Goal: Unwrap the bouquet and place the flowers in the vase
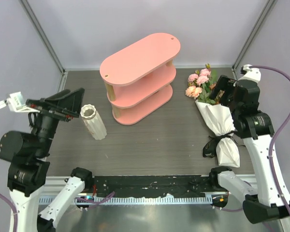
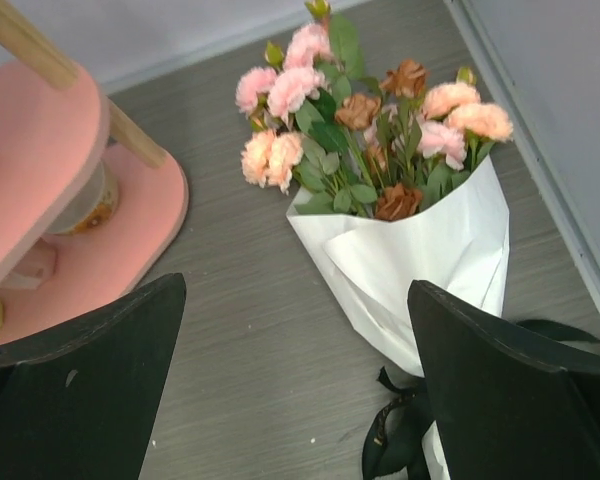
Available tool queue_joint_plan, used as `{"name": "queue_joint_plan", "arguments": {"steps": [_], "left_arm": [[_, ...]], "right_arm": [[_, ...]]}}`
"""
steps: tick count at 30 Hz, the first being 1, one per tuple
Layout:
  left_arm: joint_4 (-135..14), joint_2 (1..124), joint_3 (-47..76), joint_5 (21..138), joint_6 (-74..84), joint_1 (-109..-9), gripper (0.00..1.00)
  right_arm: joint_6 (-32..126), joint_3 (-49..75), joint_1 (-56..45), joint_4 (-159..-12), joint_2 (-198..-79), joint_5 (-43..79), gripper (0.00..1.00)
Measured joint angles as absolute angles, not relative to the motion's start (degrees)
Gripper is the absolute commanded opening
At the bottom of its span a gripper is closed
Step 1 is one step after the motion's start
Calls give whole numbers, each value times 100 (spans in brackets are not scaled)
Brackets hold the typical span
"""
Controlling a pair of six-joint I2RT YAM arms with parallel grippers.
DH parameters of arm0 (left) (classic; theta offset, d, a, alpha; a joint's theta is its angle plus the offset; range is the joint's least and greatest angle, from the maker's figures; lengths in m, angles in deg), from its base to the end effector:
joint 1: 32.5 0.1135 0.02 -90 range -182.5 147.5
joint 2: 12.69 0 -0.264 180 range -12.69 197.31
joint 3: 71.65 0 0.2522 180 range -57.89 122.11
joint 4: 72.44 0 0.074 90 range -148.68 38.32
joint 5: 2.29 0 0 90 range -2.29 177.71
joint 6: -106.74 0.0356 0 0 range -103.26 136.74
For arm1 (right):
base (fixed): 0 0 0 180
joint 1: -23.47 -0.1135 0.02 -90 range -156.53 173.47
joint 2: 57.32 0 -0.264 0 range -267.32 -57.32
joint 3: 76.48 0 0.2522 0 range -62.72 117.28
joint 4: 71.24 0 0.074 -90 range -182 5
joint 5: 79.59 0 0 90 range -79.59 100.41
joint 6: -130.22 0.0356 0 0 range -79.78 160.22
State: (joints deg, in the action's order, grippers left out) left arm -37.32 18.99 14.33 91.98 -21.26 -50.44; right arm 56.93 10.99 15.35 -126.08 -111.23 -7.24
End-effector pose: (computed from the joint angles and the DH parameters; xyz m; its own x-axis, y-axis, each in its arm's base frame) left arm 0.0445 -0.0116 0.4929 0.0984 -0.6772 -0.7292 0.3818 0.7024 -0.6008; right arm 0.1750 0.0141 0.4271 -0.3024 0.2336 -0.9241 0.2423 0.9565 0.1625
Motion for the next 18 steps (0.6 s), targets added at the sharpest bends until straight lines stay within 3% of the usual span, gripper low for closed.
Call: {"name": "queue_joint_plan", "arguments": {"steps": [8, 11, 18], "left_arm": [[-3734, 4227, 2810, 6684, -2342, -5065, 100], [-3708, 5042, 3123, 6243, -2478, -5308, 100], [-3144, 6251, 3792, 6774, -1938, -7717, 100]], "right_arm": [[5936, 951, 1535, -12835, -12358, -569, 100], [6039, 566, 1533, -12835, -12371, -600, 100], [6832, -208, 2241, -12746, -12218, -1404, 100]]}}
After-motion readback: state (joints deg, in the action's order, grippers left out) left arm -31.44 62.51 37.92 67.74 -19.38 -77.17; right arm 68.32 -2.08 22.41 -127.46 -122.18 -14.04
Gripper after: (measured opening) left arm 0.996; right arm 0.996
